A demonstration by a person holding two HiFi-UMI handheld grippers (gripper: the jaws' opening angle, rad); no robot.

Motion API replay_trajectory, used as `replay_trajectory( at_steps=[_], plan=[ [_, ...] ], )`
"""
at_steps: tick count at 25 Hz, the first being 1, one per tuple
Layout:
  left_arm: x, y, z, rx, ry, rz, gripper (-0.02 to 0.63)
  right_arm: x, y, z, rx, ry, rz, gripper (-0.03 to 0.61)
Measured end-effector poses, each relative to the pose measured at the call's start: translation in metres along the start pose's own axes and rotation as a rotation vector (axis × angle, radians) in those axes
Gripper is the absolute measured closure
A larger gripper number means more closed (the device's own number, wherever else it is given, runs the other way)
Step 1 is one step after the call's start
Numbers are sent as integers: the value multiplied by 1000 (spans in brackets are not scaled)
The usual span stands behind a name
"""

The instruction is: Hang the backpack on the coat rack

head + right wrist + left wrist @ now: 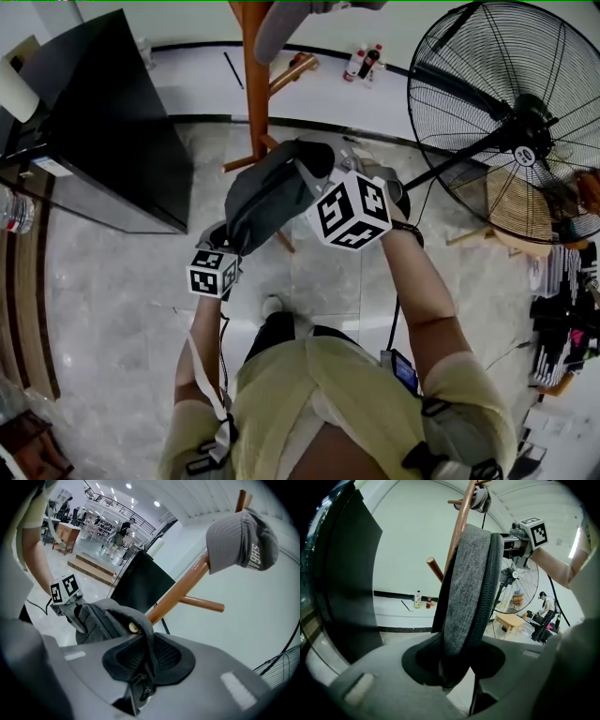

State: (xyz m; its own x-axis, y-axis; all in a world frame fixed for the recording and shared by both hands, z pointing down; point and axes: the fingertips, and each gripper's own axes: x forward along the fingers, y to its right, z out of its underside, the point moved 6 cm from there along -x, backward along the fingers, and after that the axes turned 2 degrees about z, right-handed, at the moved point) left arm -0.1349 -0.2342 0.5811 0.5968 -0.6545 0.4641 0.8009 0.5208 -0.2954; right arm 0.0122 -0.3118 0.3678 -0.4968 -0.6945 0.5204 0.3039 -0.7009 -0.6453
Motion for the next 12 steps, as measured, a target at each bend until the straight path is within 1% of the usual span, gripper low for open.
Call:
replay_trajectory(
  at_steps=[3, 12],
  plan=[
    [1, -1, 0, -7, -2, -8, 482, -1, -1, 2, 13, 23, 17, 522],
    [-11, 1, -1, 14, 4, -51, 456, -4, -1, 5, 44, 52, 35, 514]
  ],
)
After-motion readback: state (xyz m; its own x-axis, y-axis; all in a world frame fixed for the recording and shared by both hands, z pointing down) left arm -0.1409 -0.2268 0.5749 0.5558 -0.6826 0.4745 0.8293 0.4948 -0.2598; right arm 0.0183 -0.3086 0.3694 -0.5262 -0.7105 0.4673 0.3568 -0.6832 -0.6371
